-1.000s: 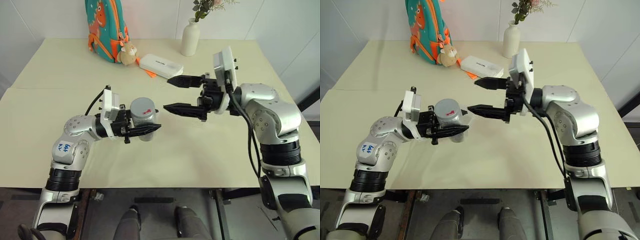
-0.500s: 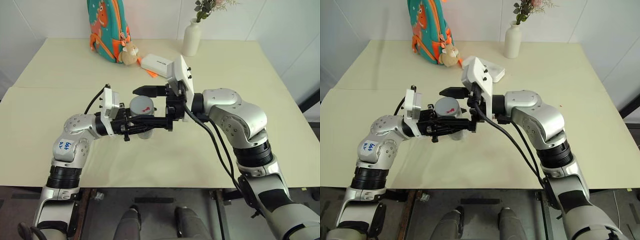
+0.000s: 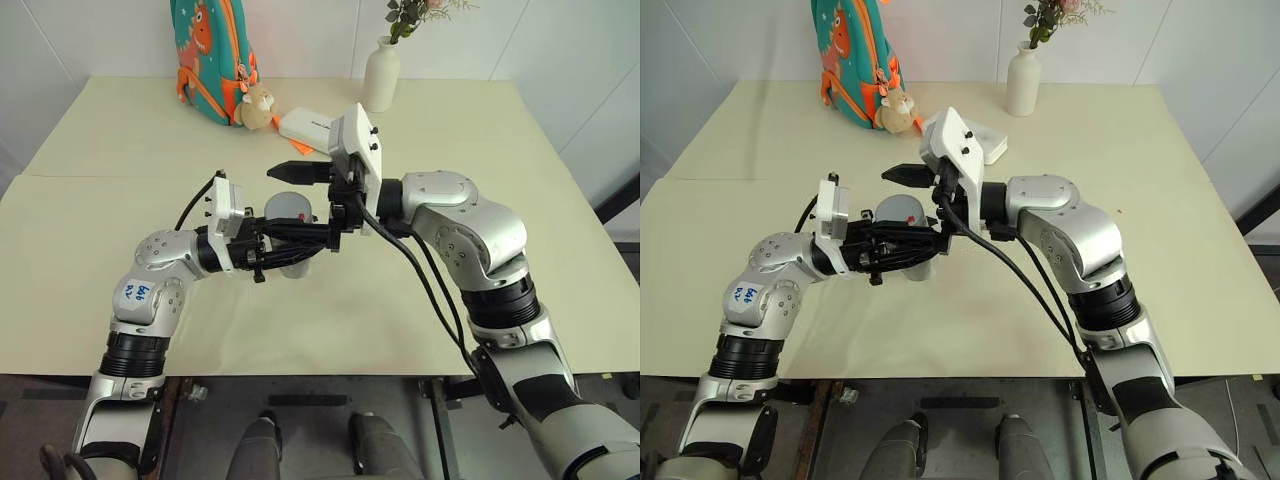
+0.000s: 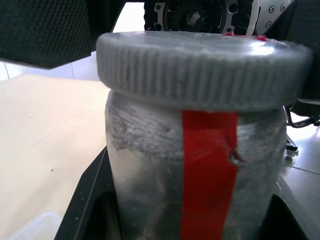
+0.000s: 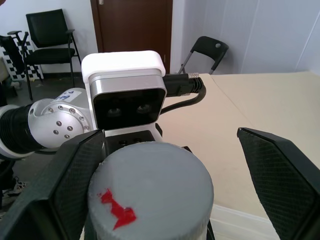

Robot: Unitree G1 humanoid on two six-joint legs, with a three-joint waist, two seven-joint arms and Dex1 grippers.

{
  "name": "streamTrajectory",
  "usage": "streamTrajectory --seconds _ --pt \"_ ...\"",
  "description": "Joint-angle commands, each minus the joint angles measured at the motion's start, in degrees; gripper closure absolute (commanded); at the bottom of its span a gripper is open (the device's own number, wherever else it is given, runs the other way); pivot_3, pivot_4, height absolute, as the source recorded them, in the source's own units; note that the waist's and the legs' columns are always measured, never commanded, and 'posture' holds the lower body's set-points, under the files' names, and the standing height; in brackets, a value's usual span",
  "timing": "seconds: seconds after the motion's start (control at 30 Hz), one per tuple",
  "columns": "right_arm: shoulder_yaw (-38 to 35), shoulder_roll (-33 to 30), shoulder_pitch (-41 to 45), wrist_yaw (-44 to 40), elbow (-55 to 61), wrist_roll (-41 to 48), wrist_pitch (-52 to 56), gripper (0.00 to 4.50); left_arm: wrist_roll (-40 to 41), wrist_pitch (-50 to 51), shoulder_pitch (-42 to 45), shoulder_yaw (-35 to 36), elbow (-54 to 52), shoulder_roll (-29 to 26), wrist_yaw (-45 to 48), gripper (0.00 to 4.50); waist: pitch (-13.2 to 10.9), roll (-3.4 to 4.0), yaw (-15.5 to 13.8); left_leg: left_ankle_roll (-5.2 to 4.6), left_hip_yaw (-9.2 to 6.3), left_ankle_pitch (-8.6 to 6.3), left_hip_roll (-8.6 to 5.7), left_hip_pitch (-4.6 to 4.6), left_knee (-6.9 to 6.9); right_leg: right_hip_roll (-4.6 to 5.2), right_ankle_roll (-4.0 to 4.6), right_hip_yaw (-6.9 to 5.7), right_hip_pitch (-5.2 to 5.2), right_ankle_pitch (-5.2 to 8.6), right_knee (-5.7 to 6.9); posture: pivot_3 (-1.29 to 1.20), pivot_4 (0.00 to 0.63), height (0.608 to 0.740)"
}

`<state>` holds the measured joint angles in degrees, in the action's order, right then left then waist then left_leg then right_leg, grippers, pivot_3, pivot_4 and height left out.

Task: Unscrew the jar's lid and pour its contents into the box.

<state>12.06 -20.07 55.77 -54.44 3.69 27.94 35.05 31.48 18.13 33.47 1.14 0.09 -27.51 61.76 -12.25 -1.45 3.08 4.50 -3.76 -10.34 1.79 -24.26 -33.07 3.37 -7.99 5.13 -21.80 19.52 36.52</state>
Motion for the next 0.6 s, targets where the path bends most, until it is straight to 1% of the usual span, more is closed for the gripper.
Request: streamTrajectory --seconds 0.03,0.17,0.43,0.53,0.6 --pt "-2.64 -3.37 1.2 -1.57 -3.81 -2.61 -3.45 0.05 1.02 -0.86 0.25 0.64 -2.58 0.11 0.73 2.53 0.0 0.0 0.01 0.0 0.0 0.0 0.0 0.0 0.0 0.0 0.0 0.0 0.0 0.0 0.0 0.0 0.15 0.74" --pt "-5.72 -7.65 1.1 -5.81 -6.7 -1.36 -6.75 0.05 1.06 -0.87 0.14 0.78 -2.44 -0.19 0.81 2.53 0.0 0.0 0.01 0.0 0.0 0.0 0.0 0.0 0.0 0.0 0.0 0.0 0.0 0.0 0.0 0.0 0.15 0.74" --pt "-10.32 -12.25 1.52 -10.13 -10.87 0.37 -8.35 0.05 1.83 0.28 0.47 1.9 -2.05 -0.08 0.22 2.53 -0.01 0.01 0.15 0.0 0.01 0.0 -0.01 0.0 0.0 0.01 0.0 0.01 0.02 0.0 -0.02 0.0 0.15 0.74" --pt "-12.0 -12.42 2.37 -11.02 -10.95 2.15 -6.61 0.05 1.71 0.26 0.45 1.95 -1.85 -0.15 0.26 2.53 -0.01 0.01 0.14 0.0 0.01 0.0 0.0 0.01 0.02 0.0 -0.01 0.01 0.01 0.0 -0.02 0.0 0.15 0.74" --pt "-12.66 -11.11 2.73 -11.0 -8.94 5.01 -3.62 0.05 1.61 0.22 0.51 1.91 -1.71 -0.13 0.28 2.53 -0.01 0.01 0.18 0.0 0.01 0.0 0.0 0.0 0.02 0.0 -0.01 0.01 0.01 0.01 -0.02 0.0 0.15 0.74"
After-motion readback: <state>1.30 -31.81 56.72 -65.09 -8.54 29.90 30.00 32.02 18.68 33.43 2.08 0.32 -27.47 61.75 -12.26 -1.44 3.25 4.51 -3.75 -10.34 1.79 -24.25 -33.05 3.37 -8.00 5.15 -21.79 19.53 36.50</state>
